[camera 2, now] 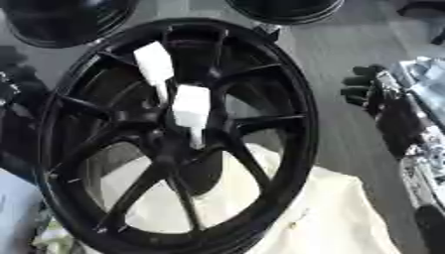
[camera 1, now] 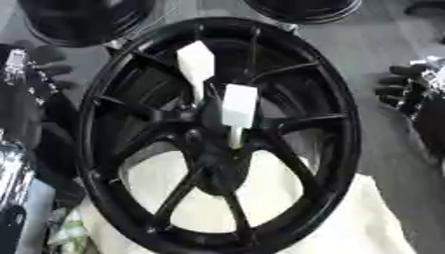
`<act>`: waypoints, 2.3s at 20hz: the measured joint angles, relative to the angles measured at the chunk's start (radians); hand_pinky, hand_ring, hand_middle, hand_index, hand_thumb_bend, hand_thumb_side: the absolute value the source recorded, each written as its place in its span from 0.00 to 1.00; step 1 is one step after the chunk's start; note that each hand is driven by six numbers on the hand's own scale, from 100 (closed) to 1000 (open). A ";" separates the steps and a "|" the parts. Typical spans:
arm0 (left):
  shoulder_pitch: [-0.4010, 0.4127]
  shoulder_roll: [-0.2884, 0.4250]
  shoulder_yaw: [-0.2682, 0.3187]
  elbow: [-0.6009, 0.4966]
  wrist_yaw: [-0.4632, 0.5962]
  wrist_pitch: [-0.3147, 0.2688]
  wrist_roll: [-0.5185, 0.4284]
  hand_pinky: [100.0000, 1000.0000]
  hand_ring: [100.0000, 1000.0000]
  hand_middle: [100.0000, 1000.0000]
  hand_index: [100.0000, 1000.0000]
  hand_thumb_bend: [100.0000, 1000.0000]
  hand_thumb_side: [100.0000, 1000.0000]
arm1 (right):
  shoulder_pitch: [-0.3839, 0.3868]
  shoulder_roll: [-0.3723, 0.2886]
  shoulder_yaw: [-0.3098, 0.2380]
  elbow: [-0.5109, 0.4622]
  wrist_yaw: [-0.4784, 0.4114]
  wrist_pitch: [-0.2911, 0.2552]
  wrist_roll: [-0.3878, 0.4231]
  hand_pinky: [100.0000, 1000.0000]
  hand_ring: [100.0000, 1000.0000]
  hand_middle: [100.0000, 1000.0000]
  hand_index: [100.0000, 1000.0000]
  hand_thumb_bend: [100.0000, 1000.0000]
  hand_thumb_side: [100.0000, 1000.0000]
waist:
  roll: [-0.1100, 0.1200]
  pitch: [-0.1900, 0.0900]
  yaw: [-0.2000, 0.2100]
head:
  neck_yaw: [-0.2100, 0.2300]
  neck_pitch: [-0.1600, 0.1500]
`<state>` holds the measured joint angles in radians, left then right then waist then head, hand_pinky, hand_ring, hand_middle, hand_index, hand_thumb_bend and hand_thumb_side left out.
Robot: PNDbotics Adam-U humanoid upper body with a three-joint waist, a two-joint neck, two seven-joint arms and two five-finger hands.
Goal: Pull the pin out of the wheel hub.
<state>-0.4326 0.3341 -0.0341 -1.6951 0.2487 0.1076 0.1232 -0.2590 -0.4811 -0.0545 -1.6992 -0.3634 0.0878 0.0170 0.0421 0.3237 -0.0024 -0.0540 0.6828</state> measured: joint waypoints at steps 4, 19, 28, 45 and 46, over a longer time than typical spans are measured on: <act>0.000 0.000 0.000 0.000 0.000 0.000 0.000 0.61 0.68 0.65 0.73 0.00 0.83 | 0.000 0.000 0.000 0.000 0.000 0.000 0.000 0.84 0.73 0.68 0.81 0.00 0.79 | 0.000 0.000 0.000 | 0.000 -0.001; 0.000 0.000 0.000 -0.003 0.002 -0.001 0.001 0.61 0.68 0.65 0.73 0.00 0.83 | -0.019 -0.011 -0.002 -0.002 -0.001 0.000 0.000 0.84 0.75 0.70 0.82 0.00 0.77 | -0.001 0.001 0.001 | 0.009 -0.001; 0.013 0.019 0.002 -0.006 0.002 -0.002 0.002 0.61 0.68 0.65 0.73 0.00 0.83 | -0.097 -0.171 -0.003 -0.127 -0.083 -0.049 0.028 0.85 0.80 0.74 0.85 0.00 0.64 | -0.021 -0.002 -0.023 | 0.036 0.005; 0.053 0.066 0.006 -0.005 -0.001 -0.004 0.008 0.61 0.69 0.65 0.73 0.00 0.83 | -0.498 -0.425 0.196 -0.284 -0.048 0.024 0.217 0.85 0.82 0.77 0.87 0.00 0.36 | -0.058 -0.026 -0.058 | 0.039 0.032; 0.055 0.070 0.006 -0.005 -0.002 -0.005 0.008 0.61 0.69 0.65 0.73 0.00 0.83 | -0.522 -0.417 0.212 -0.284 -0.022 0.037 0.232 0.85 0.82 0.77 0.87 0.00 0.33 | -0.060 -0.026 -0.061 | 0.039 0.035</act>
<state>-0.3772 0.4039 -0.0278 -1.6996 0.2470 0.1029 0.1316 -0.7809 -0.8983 0.1572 -1.9833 -0.3854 0.1246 0.2489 -0.0181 0.2974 -0.0637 -0.0146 0.7175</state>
